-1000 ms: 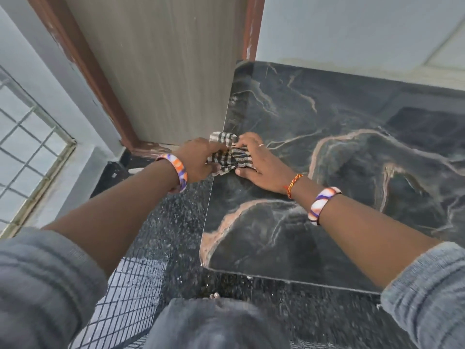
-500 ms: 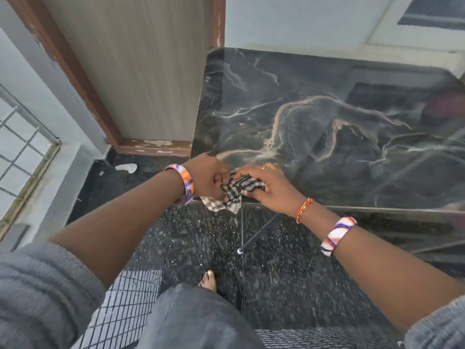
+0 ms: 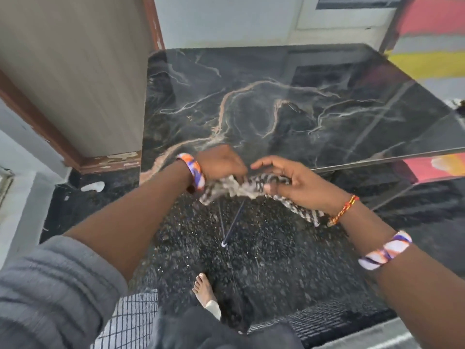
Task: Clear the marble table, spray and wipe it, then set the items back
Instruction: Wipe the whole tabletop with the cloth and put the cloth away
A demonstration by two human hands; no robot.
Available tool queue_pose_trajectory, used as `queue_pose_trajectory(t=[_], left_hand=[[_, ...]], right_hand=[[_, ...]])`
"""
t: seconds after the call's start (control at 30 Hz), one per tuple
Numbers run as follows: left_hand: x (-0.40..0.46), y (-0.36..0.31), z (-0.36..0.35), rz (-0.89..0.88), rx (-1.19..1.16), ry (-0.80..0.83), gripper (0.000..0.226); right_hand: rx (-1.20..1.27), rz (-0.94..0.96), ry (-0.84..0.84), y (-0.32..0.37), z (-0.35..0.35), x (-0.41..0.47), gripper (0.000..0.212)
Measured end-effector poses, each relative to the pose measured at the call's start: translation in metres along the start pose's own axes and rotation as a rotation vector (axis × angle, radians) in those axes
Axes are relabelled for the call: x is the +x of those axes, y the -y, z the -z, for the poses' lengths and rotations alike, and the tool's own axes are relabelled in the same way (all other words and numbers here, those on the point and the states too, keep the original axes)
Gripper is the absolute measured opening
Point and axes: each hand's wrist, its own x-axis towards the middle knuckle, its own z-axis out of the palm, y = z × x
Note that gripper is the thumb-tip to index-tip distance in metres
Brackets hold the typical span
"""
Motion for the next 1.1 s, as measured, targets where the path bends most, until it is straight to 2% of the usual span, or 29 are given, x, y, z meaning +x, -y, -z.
queue_pose_trajectory(t=[0.1, 0.17, 0.2, 0.23, 0.27, 0.33, 0.4, 0.43, 0.5, 0.57, 0.6, 0.73, 0.83, 0.97, 1.1], left_hand=[[0.007, 0.004, 0.020, 0.077, -0.342, -0.129, 0.029], [0.004, 0.013, 0.031, 0.124, -0.687, -0.061, 0.026], [0.004, 0.020, 0.037, 0.117, -0.745, -0.035, 0.019], [0.005, 0.028, 0.044, 0.114, -0.711, -0.025, 0.019], [0.008, 0.034, 0.049, 0.120, -0.630, -0.032, 0.029], [0.021, 0.046, 0.056, 0.175, -0.482, -0.151, 0.041], [0.037, 0.054, 0.061, 0.224, -0.515, -0.309, 0.034], [0.045, 0.058, 0.063, 0.232, -0.534, -0.360, 0.024], [0.058, 0.061, 0.069, 0.204, -0.584, -0.383, 0.019], [0.068, 0.061, 0.079, 0.177, -0.736, -0.385, 0.021], [0.072, 0.063, 0.086, 0.175, -0.749, -0.402, 0.021], [0.076, 0.098, 0.126, 0.213, -0.513, -0.616, 0.025], [0.070, 0.138, 0.148, 0.338, -0.357, -0.776, 0.016], [0.054, 0.159, 0.152, 0.399, -0.176, -0.793, 0.014], [0.037, 0.164, 0.150, 0.395, -0.029, -0.805, 0.023]], right_hand=[[0.088, 0.020, -0.097, 0.001, 0.004, 0.013, 0.031], [0.161, -0.020, -0.193, -0.007, 0.007, 0.029, 0.031], [0.195, -0.082, -0.212, -0.012, 0.009, 0.039, 0.032], [0.224, -0.155, -0.208, -0.018, 0.011, 0.050, 0.034], [0.234, -0.239, -0.204, -0.022, 0.013, 0.061, 0.033], [0.169, -0.346, -0.251, -0.020, 0.017, 0.079, 0.023], [0.013, -0.302, -0.348, -0.013, 0.019, 0.098, 0.029], [-0.137, -0.202, -0.355, -0.009, 0.020, 0.107, 0.035], [-0.531, -0.043, -0.223, -0.006, 0.014, 0.126, 0.047], [-0.851, -0.019, -0.120, -0.015, 0.003, 0.145, 0.052], [-0.918, -0.041, -0.157, -0.020, -0.001, 0.154, 0.049], [-0.885, -0.239, -0.544, -0.031, -0.004, 0.195, 0.039], [-0.856, -0.392, -0.671, -0.035, -0.002, 0.237, 0.038], [-0.791, -0.379, -0.628, -0.027, -0.007, 0.284, 0.041], [-0.821, -0.185, -0.395, -0.011, -0.019, 0.314, 0.043]])
